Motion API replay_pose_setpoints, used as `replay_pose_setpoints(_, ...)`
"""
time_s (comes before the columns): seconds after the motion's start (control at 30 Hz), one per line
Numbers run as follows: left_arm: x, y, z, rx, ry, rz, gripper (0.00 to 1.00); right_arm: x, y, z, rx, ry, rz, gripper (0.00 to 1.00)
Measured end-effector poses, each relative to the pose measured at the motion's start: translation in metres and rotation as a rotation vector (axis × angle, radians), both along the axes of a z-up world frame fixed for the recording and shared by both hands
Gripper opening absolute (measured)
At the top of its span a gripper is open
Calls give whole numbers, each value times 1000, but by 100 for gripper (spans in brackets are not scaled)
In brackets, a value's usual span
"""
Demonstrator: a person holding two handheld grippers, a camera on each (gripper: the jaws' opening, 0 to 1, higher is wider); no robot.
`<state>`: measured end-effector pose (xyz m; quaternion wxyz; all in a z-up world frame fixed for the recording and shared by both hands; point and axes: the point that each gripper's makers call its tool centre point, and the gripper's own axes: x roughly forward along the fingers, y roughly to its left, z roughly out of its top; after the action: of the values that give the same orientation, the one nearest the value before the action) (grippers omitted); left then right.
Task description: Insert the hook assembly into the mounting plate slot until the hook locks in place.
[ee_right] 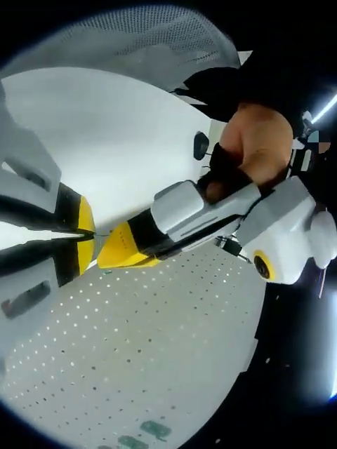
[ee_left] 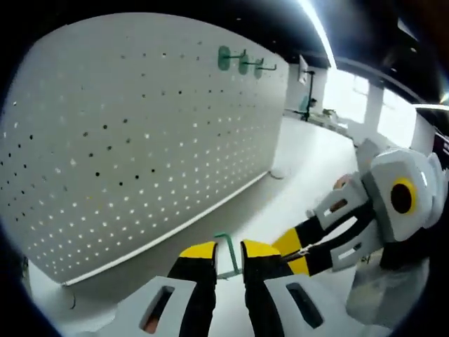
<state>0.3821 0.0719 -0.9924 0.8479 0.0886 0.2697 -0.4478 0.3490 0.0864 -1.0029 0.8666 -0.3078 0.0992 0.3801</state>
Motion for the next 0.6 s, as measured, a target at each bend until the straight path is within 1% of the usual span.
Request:
replay_pose_setpoints(0.13, 0, -1, -5, 2, 24, 7, 12, 0, 2, 2, -3, -9, 8, 0)
replay_pose_setpoints(0.2, 0, -2, -5, 3, 27, 9, 11, 0, 2, 2, -7, -12, 9, 0)
replay_pose_setpoints(0.33, -1, -2, -6, 5, 28, 8, 4, -1, 4, 1, -18, -17, 15, 0)
replay_pose_setpoints(0.6, -1, 3, -5, -13, 31, 14, 3, -2, 7, 2, -21, -18, 19, 0)
